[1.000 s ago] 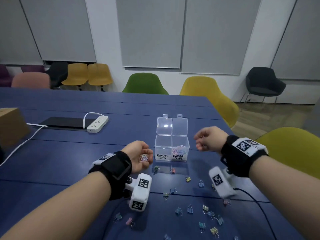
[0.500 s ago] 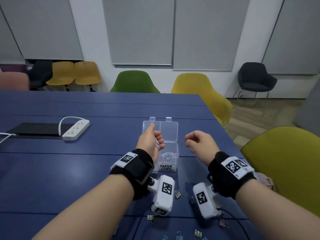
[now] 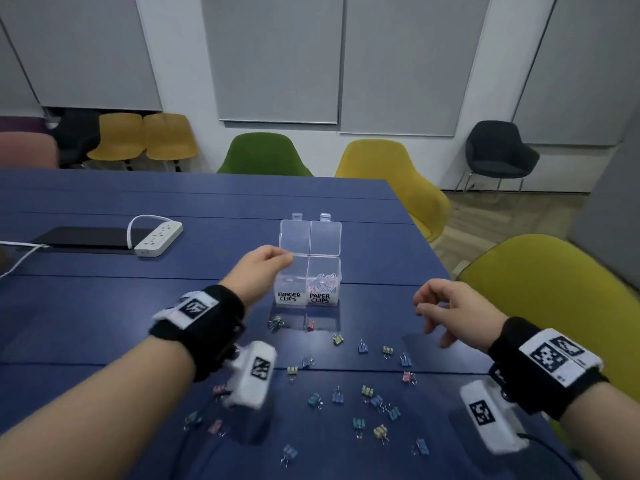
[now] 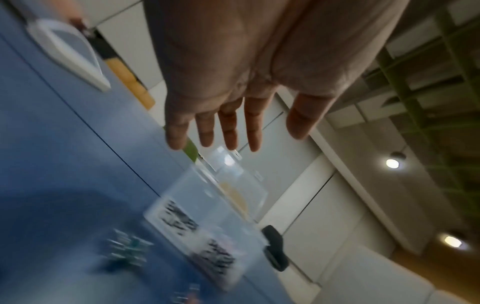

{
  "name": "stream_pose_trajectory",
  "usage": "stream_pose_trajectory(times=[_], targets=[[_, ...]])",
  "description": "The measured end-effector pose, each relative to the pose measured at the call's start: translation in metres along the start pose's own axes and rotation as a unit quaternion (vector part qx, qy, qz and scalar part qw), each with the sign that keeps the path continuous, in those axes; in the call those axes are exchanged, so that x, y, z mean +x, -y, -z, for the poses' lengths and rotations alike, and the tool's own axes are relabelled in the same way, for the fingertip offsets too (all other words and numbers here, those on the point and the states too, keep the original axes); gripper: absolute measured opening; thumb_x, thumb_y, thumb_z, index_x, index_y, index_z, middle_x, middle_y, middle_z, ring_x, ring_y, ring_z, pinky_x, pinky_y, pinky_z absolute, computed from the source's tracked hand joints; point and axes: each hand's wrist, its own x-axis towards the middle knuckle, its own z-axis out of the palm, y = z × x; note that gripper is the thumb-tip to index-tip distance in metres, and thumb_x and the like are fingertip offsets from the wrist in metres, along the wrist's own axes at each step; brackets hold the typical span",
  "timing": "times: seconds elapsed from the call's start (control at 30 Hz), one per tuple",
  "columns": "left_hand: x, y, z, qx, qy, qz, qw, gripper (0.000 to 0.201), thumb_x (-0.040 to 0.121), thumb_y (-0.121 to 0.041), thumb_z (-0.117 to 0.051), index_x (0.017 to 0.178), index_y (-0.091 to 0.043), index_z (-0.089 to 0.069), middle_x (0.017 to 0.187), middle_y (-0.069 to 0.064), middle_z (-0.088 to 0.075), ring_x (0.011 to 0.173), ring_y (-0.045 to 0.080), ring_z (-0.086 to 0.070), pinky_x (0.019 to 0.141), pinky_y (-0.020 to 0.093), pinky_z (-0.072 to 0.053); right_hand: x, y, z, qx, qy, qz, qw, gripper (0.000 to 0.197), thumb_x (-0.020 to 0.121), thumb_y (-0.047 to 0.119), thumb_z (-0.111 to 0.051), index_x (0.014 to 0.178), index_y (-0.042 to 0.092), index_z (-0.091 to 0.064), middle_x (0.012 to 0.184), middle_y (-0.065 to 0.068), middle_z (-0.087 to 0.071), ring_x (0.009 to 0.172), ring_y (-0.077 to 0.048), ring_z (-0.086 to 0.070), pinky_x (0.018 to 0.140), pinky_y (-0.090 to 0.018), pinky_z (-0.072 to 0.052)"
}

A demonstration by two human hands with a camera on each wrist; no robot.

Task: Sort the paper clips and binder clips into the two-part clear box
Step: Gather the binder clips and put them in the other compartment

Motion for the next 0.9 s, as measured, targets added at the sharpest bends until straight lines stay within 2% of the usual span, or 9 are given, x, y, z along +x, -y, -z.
stream_pose_trajectory(times=[0.07, 0.17, 0.23, 0.33, 0.43, 0.57, 0.67, 0.73, 0.9], targets=[[-0.020, 0.017, 0.034, 0.149, 0.018, 0.013, 0.989, 0.035, 0.088, -0.027, -0.065, 0.118, -0.012, -0.058, 0.111, -0.001, -0.060, 0.105, 0.015, -0.055, 0.084, 0.024, -0.040, -0.019, 0.000, 0.002, -0.062, 0.051, -0.018, 0.997, 0.002, 0.090, 0.008, -0.058, 0.092, 0.007, -0.059, 0.081, -0.008, -0.057, 0.067, -0.021, -0.064, 0.053, -0.037, -0.057], [-0.049, 0.042, 0.077, 0.395, 0.081, 0.114, 0.908, 0.072, 0.075, -0.043, -0.075, 0.135, -0.020, -0.045, 0.140, 0.003, -0.046, 0.125, 0.020, -0.049, 0.097, 0.027, -0.040, -0.046, 0.001, -0.003, -0.141, 0.150, -0.068, 0.976, 0.023, 0.085, 0.014, -0.069, 0.105, 0.011, -0.059, 0.088, -0.010, -0.061, 0.070, -0.023, -0.068, 0.061, -0.043, -0.060], [-0.067, 0.053, 0.094, 0.448, 0.117, 0.181, 0.868, 0.084, 0.070, -0.046, -0.078, 0.140, -0.025, -0.037, 0.142, 0.004, -0.043, 0.120, 0.022, -0.052, 0.086, 0.029, -0.046, -0.063, 0.002, -0.012, -0.191, 0.220, -0.102, 0.951, 0.043, 0.078, 0.021, -0.076, 0.115, 0.019, -0.053, 0.098, -0.013, -0.061, 0.072, -0.024, -0.068, 0.064, -0.044, -0.059], [-0.086, 0.065, 0.104, 0.417, 0.142, 0.220, 0.870, 0.091, 0.062, -0.041, -0.085, 0.138, -0.026, -0.037, 0.127, 0.003, -0.048, 0.103, 0.023, -0.056, 0.075, 0.029, -0.052, -0.083, 0.001, -0.031, -0.261, 0.254, -0.126, 0.923, 0.075, 0.067, 0.028, -0.084, 0.127, 0.030, -0.040, 0.108, -0.015, -0.061, 0.062, -0.021, -0.064, 0.064, -0.044, -0.058], [-0.095, 0.074, 0.102, 0.366, 0.130, 0.229, 0.893, 0.083, 0.056, -0.031, -0.090, 0.127, -0.026, -0.045, 0.117, 0.001, -0.052, 0.095, 0.021, -0.059, 0.075, 0.033, -0.058, -0.091, 0.000, -0.051, -0.276, 0.227, -0.140, 0.923, 0.079, 0.064, 0.027, -0.085, 0.127, 0.026, -0.036, 0.100, -0.014, -0.065, 0.061, -0.025, -0.064, 0.064, -0.046, -0.058], [-0.095, 0.081, 0.089, 0.295, 0.098, 0.212, 0.926, 0.060, 0.063, -0.017, -0.087, 0.112, -0.016, -0.054, 0.116, 0.011, -0.056, 0.085, 0.023, -0.058, 0.061, 0.030, -0.057, -0.082, 0.005, -0.074, -0.256, 0.188, -0.155, 0.935, 0.055, 0.077, 0.018, -0.076, 0.119, 0.022, -0.040, 0.074, -0.009, -0.066, 0.048, -0.022, -0.060, 0.059, -0.040, -0.058], [-0.093, 0.079, 0.077, 0.291, 0.084, 0.189, 0.934, 0.049, 0.073, -0.014, -0.080, 0.112, -0.015, -0.050, 0.108, 0.012, -0.058, 0.075, 0.023, -0.058, 0.061, 0.033, -0.057, -0.073, 0.017, -0.092, -0.262, 0.169, -0.143, 0.939, 0.038, 0.084, 0.012, -0.067, 0.111, 0.018, -0.041, 0.062, -0.005, -0.058, 0.036, -0.016, -0.051, 0.045, -0.032, -0.052], [-0.090, 0.075, 0.069, 0.361, 0.091, 0.156, 0.915, 0.048, 0.079, -0.021, -0.075, 0.117, -0.019, -0.047, 0.103, 0.008, -0.057, 0.073, 0.023, -0.057, 0.055, 0.028, -0.053, -0.068, 0.027, -0.102, -0.274, 0.167, -0.130, 0.938, 0.029, 0.087, 0.007, -0.061, 0.105, 0.017, -0.041, 0.061, -0.005, -0.054, 0.035, -0.015, -0.047, 0.035, -0.025, -0.045], [-0.082, 0.072, 0.053, 0.539, 0.117, 0.094, 0.829, 0.027, 0.087, -0.020, -0.057, 0.114, -0.015, -0.054, 0.122, 0.011, -0.056, 0.091, 0.027, -0.060, 0.075, 0.030, -0.050, -0.056, 0.045, -0.120, -0.390, 0.186, -0.082, 0.898, 0.025, 0.084, 0.006, -0.061, 0.098, 0.016, -0.043, 0.078, -0.001, -0.055, 0.049, -0.016, -0.051, 0.028, -0.018, -0.038]])
